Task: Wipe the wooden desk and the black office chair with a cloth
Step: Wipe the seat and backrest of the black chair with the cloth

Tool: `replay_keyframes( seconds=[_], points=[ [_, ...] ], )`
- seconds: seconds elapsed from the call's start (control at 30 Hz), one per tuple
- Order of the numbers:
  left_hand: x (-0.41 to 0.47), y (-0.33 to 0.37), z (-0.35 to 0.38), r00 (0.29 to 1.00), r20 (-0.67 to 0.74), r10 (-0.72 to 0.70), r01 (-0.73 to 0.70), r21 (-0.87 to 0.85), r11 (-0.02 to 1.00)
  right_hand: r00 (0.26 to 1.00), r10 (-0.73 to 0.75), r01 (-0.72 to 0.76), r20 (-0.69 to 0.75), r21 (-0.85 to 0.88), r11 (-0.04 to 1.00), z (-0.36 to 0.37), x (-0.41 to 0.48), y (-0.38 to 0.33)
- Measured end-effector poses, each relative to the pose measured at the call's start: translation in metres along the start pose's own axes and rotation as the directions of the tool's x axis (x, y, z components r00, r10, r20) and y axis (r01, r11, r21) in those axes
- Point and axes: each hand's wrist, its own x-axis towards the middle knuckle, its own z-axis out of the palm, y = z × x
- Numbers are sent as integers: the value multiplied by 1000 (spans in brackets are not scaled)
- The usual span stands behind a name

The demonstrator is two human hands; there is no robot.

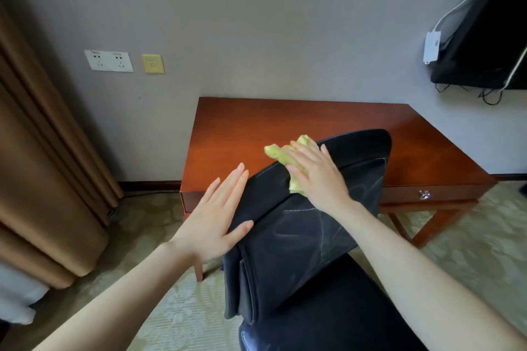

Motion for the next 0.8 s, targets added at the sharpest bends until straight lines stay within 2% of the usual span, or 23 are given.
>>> replay_keyframes(
  seconds=[0.13,0.2,0.33,0.43,0.53,0.6,0.8],
  points=[
    [1,1,6,997,50,-62,55,121,991,991,122,-119,60,-41,992,-13,22,42],
    [5,-1,7,993,80,-85,68,194,979,972,231,-230,49,-25,973,-16,28,61],
    [17,-6,7,982,169,-85,30,309,951,882,472,-472,6,10,882,-19,31,91],
    [27,-13,7,973,219,-75,-7,352,936,790,609,-594,-67,161,788,-8,35,89],
    [36,-19,10,970,239,-50,-30,319,947,609,786,-679,-108,441,587,10,38,71],
    [43,-23,13,971,237,-27,-35,253,967,535,835,-710,-125,469,525,24,36,58],
    [60,-34,23,975,210,72,-83,45,996,549,817,-647,-178,529,549,55,24,20]
  ],
)
